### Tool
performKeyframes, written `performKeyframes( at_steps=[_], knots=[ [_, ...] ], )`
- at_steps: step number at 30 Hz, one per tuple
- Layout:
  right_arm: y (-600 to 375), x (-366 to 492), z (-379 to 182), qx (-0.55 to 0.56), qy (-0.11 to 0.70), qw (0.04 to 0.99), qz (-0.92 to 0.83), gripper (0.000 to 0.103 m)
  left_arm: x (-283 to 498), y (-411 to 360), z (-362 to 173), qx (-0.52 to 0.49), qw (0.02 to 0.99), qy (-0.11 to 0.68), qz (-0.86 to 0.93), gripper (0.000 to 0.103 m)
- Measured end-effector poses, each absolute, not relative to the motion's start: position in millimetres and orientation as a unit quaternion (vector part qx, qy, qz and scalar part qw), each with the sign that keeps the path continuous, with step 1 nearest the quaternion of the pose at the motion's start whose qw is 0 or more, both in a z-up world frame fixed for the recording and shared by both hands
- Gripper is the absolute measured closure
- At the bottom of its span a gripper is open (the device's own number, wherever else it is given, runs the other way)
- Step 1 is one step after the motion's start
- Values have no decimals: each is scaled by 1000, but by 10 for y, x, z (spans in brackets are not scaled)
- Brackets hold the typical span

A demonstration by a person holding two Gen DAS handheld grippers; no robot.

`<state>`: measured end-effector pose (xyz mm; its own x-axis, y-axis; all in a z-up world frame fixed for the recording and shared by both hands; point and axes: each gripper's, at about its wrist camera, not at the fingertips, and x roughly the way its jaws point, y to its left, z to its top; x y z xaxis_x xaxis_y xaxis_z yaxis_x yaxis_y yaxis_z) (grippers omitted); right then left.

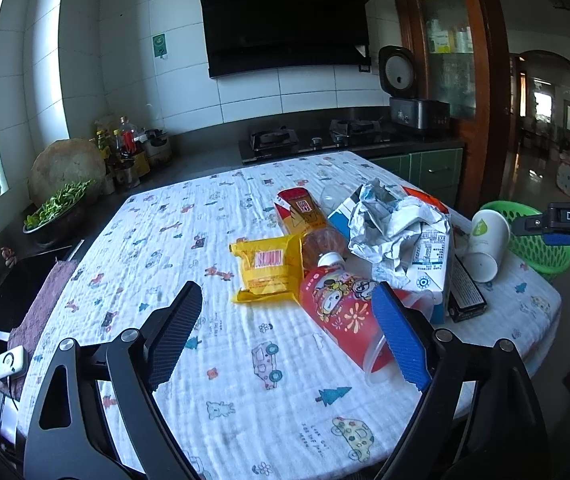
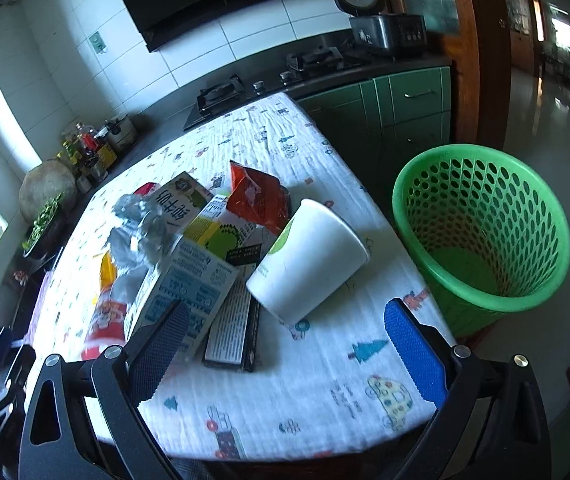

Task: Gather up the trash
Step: 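Grasp the white paper cup with the right gripper while the left approaches the foil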

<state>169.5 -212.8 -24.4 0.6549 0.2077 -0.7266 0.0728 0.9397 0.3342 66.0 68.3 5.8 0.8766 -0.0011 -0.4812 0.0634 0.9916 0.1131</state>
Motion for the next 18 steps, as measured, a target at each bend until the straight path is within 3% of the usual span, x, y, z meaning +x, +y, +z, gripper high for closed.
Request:
performKeyframes(
  at_steps=[3,5,18],
  knots=[
    [-2163,1861,-292,191,426,884,32,9,774,692,119,66,967,246,-25,17],
    [-2181,1979,-350,209,439,873,30,17,865,707,155,65,966,248,-32,17],
    [-2318,2457,-729,276,484,830,1,22,1509,557,176,78,949,285,-112,20]
  ],
)
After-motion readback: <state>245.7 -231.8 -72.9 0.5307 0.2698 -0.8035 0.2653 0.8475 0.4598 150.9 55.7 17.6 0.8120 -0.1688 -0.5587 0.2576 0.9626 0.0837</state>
